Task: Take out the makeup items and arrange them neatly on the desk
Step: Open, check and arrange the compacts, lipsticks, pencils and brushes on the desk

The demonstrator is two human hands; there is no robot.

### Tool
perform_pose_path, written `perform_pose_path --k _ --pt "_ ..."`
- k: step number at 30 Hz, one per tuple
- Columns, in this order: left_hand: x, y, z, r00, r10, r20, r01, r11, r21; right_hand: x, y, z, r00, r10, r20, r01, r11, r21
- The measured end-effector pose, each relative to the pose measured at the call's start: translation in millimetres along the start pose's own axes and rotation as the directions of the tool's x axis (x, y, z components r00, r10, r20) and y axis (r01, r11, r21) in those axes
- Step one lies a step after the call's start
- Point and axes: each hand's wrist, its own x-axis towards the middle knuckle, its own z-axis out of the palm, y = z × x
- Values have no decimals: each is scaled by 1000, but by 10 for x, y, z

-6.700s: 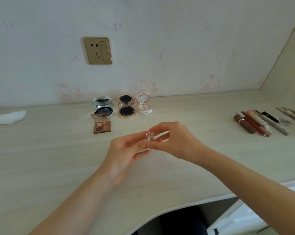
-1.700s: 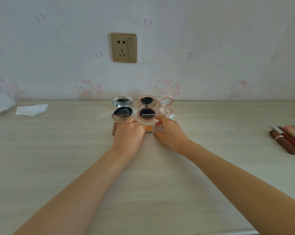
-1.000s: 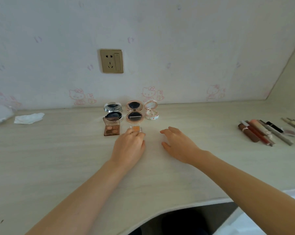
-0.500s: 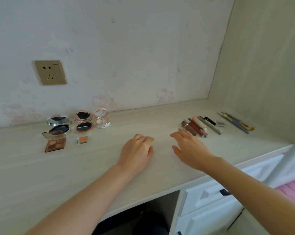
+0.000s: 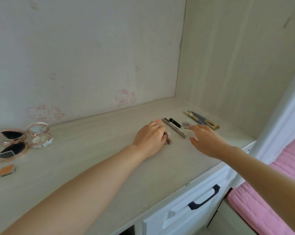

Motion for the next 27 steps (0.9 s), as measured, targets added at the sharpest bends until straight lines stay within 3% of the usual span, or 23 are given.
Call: perform_pose_path --k 4,11,18,23,27 --pt "392 62 136 998 6 54 -4 999 -37 291 238 -1 995 32 94 -28 999 -43" --pt "967 136 303 976 -60 209 74 995 -61 765 426 41 990 36 136 -17 991 -135" --pt "1252 115 541 876 -174 451 193 981 4 1023 464 121 969 93 229 -60 988 -146" --pt "1272 161 505 868 -196 457 229 973 -17 1070 528 156 972 79 220 -44 986 -159" --pt "1238 204 521 881 -276 385 340 934 -108 916 458 97 992 66 105 -57 995 -82"
